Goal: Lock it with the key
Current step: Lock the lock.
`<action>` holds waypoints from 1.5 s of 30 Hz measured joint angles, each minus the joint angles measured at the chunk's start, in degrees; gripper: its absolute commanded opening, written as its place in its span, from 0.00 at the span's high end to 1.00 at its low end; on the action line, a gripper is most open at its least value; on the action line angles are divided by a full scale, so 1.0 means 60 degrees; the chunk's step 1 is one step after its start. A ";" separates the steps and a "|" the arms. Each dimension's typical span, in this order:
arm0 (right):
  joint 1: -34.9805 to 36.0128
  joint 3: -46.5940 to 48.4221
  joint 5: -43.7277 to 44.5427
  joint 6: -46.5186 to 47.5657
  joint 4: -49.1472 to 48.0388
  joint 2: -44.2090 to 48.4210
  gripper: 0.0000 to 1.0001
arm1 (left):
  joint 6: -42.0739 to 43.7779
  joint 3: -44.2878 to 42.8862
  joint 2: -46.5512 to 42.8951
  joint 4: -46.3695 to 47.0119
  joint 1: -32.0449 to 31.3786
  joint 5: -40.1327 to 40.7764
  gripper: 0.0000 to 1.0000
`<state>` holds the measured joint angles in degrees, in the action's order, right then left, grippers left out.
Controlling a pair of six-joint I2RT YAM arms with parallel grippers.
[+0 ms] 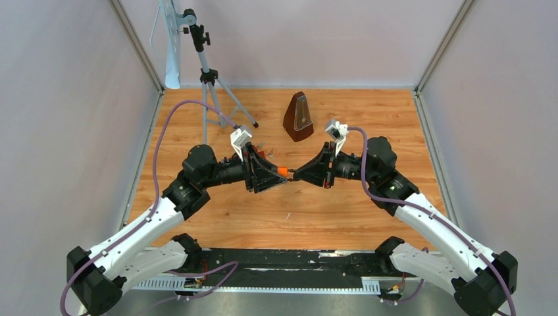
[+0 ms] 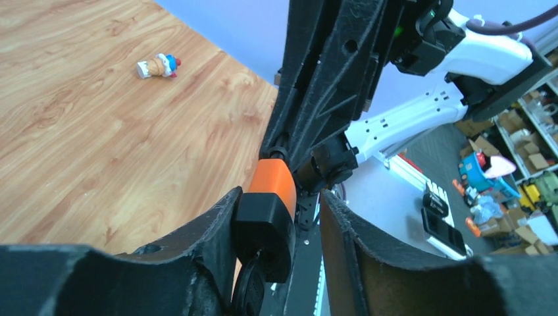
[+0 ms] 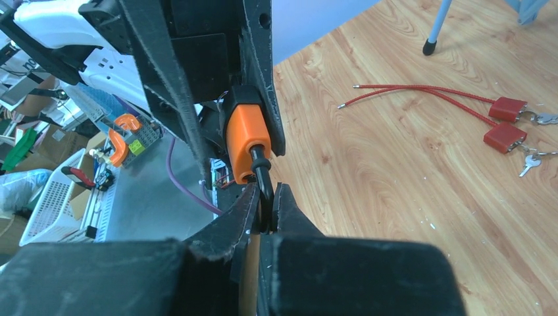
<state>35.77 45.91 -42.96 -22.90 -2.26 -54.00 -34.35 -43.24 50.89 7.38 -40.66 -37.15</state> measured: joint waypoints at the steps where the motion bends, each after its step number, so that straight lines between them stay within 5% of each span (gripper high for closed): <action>1: 0.0000 0.0000 0.0007 -0.0044 -0.0015 0.0000 1.00 | -0.0120 0.0095 0.0000 0.0168 0.0015 0.0076 0.56; 4: 0.0000 0.0000 -0.0007 -0.0270 -0.0025 -0.0004 1.00 | -0.0390 0.0306 0.0000 0.0554 0.0080 0.0200 0.67; 7: 0.0000 0.0000 0.0000 -0.0477 -0.0055 -0.0044 1.00 | -0.0568 0.0401 0.0004 0.0765 0.0182 0.0106 0.94; 11: -0.0004 0.0000 0.0036 -0.0645 -0.0131 -0.0186 1.00 | -0.0856 0.0503 0.0069 0.0936 0.0408 -0.0076 1.00; 16: -0.0004 0.0000 0.0175 -0.0841 -0.0142 -0.0412 0.54 | -0.1330 0.0790 0.0131 0.1326 0.0601 -0.0182 1.00; 19: -0.0033 -0.0004 0.0404 -0.0969 -0.0270 -0.0492 0.48 | -0.1778 0.0809 0.0306 0.1479 0.0612 -0.0288 1.00; 35: -0.0430 -0.0656 0.0324 -0.1249 -0.0452 0.0153 0.67 | -0.2656 0.0736 0.0375 0.1166 0.0783 -0.0324 1.00; 41: -0.0430 -0.0656 -0.0331 -0.1300 -0.0503 0.0138 0.99 | -0.2769 0.0732 0.0375 0.1169 0.0783 -0.0306 1.00; 45: -0.0481 -0.0656 -0.0590 -0.1497 -0.0761 0.0015 1.00 | -0.2907 0.0732 0.0375 0.1264 0.0787 -0.0393 1.00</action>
<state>32.88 41.98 -46.50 -31.88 -6.83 -53.91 -51.79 -38.85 53.15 14.96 -35.94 -39.51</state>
